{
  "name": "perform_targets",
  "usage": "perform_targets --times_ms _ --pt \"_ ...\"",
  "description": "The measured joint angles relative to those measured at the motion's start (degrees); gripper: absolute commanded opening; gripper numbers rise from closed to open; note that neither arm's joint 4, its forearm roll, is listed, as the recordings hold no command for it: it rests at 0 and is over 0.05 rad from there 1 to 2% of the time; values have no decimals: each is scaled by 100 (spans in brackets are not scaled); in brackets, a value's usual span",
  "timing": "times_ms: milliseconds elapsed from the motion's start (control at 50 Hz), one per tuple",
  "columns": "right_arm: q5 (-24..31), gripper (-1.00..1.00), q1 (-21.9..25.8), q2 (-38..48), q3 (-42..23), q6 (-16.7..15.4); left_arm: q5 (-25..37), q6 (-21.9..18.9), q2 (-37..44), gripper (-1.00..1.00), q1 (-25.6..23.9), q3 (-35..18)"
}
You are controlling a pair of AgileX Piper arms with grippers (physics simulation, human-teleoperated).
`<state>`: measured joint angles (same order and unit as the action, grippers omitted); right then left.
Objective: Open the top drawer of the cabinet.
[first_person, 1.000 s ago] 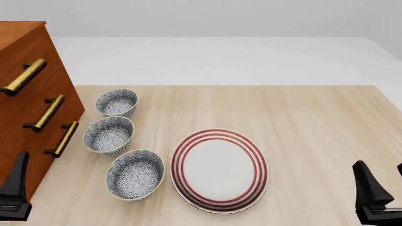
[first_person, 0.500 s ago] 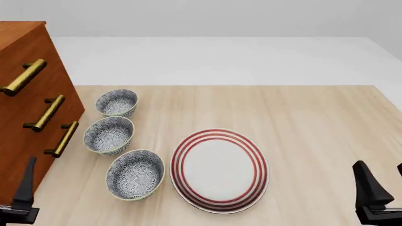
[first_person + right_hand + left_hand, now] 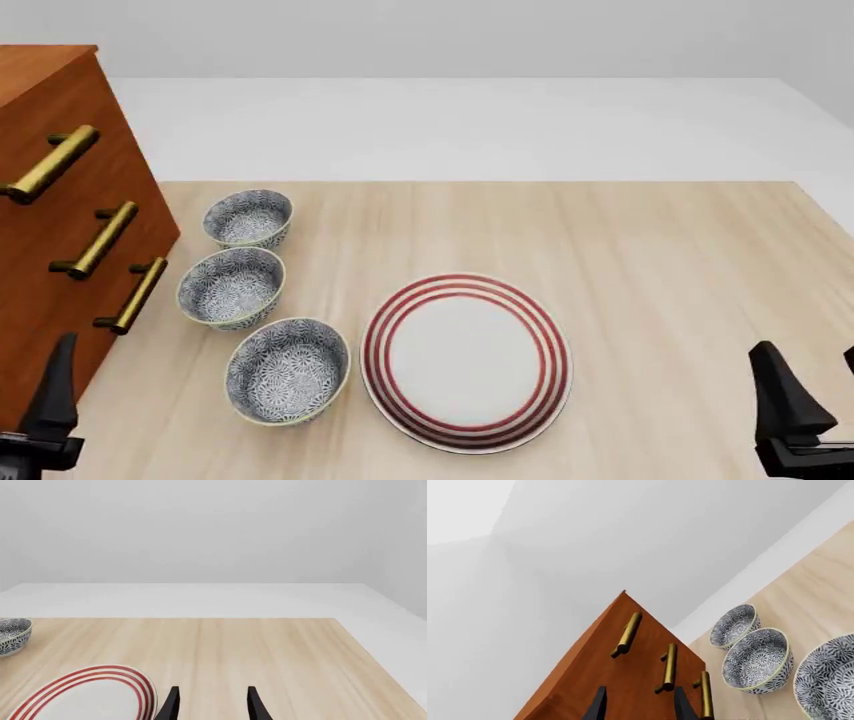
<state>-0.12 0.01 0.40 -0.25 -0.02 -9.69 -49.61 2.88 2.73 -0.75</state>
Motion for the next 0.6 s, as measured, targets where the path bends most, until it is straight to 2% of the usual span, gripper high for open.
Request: perform_targets --times_ms 600 --pt "0 100 0 0 0 0 -2032 -1031 2030 100 130 69"
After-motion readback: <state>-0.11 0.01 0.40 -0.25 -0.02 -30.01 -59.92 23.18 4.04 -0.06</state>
